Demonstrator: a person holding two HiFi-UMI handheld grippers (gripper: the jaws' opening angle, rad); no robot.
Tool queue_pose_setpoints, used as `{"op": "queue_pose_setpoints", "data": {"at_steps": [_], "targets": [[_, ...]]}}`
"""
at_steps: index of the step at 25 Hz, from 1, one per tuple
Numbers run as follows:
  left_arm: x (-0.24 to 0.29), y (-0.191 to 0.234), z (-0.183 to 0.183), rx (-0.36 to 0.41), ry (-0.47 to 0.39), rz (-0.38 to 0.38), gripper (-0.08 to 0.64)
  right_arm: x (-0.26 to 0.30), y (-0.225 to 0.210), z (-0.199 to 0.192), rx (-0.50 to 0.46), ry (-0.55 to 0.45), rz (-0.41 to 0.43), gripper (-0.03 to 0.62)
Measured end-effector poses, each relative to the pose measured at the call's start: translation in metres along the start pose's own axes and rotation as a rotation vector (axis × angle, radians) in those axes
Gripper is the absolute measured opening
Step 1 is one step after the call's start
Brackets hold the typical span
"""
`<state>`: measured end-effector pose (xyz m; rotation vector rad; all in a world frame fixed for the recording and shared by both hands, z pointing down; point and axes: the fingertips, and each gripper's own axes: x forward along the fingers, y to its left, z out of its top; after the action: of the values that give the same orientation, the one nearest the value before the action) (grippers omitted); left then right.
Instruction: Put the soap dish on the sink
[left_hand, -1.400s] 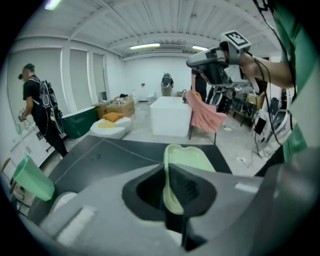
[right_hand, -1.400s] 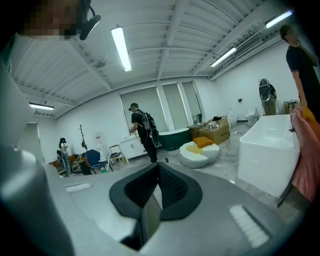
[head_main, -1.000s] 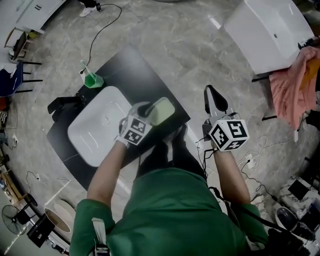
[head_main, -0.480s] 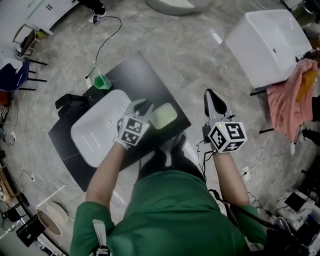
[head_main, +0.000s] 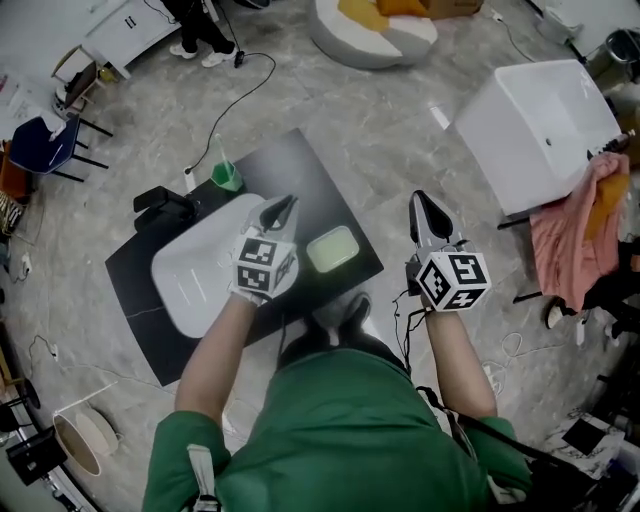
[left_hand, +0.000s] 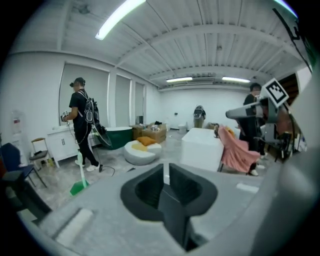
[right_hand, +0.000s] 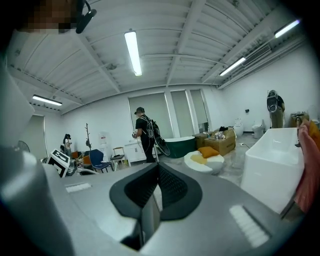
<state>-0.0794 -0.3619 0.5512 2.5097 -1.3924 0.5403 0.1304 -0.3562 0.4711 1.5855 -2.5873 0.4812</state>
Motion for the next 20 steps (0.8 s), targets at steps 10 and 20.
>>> {"op": "queue_pose_setpoints", "data": {"at_steps": [10,20], "targets": [[-0.024,-0.001,0.049,-0.048,-0.073,0.052,0.032,-0.01,0.015,0.027,-0.039,-0.049,0.025,-0.002],[-0.057,0.002,0.112,-0.108,-0.193,0.094,0.032,-0.032,0.023,0.069,-0.119,-0.125,0.018,-0.002]]}}
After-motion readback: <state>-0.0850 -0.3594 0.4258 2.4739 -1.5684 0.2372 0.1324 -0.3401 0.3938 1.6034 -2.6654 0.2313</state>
